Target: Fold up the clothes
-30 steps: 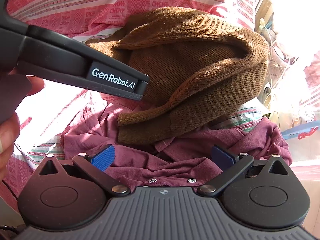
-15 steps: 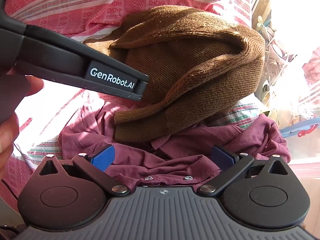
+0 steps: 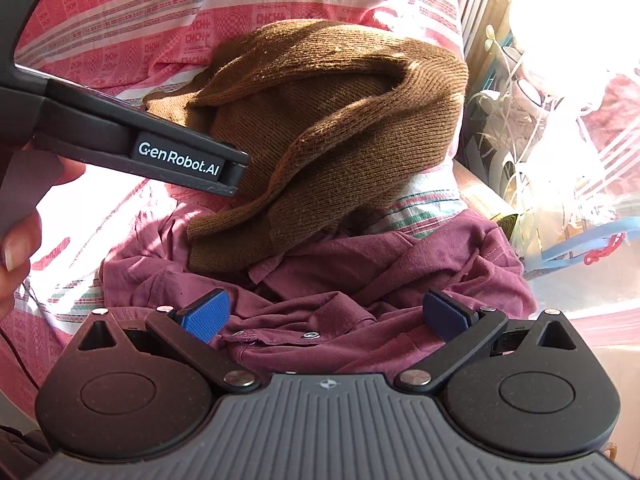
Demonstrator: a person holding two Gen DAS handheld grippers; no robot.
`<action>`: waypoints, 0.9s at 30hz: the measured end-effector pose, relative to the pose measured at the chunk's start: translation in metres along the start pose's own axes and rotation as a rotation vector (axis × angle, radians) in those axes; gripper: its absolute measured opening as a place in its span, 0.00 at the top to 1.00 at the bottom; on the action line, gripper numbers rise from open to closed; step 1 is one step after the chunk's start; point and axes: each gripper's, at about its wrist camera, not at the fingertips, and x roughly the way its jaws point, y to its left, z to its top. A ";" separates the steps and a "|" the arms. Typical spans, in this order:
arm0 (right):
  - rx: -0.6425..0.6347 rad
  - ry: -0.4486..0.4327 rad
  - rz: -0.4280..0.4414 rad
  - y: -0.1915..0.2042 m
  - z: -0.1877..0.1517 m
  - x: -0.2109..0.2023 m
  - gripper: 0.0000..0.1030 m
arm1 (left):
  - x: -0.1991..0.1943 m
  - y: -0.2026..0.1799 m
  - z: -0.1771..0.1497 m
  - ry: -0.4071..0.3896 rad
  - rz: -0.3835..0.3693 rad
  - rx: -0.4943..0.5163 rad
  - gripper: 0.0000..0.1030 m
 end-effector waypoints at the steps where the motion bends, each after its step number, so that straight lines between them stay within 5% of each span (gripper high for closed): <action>1: 0.018 -0.005 0.001 -0.008 -0.001 -0.003 0.01 | 0.000 -0.006 0.003 -0.008 -0.013 0.013 0.02; 5: 0.078 -0.024 -0.007 -0.033 -0.006 -0.013 0.01 | 0.006 -0.039 0.014 0.002 -0.101 0.091 0.00; 8: 0.111 -0.040 -0.011 -0.046 -0.007 -0.018 0.01 | 0.019 -0.063 0.020 0.012 -0.102 0.164 0.00; 10: 0.124 -0.045 -0.010 -0.050 -0.008 -0.018 0.01 | 0.024 -0.065 0.021 0.009 -0.107 0.181 0.13; 11: 0.127 -0.046 -0.007 -0.051 -0.008 -0.018 0.01 | 0.024 -0.062 0.022 0.005 -0.130 0.177 0.29; 13: 0.121 -0.047 0.005 -0.052 -0.006 -0.017 0.01 | 0.020 -0.050 0.023 0.009 -0.142 0.137 0.92; 14: 0.117 -0.054 0.012 -0.051 -0.004 -0.016 0.01 | 0.017 -0.041 0.023 -0.012 -0.100 0.124 0.98; 19: 0.096 -0.134 0.095 -0.045 0.012 -0.019 0.03 | 0.004 0.030 0.024 -0.063 0.113 0.006 1.00; 21: 0.066 -0.160 0.140 -0.041 0.020 -0.017 0.16 | 0.000 0.062 0.022 -0.061 0.207 -0.043 1.00; 23: 0.021 -0.170 0.165 -0.034 0.031 -0.011 0.24 | -0.005 0.091 0.015 -0.052 0.265 -0.085 1.00; 27: -0.101 -0.176 0.222 -0.012 0.052 0.009 0.23 | -0.014 0.134 -0.003 -0.020 0.339 -0.158 0.99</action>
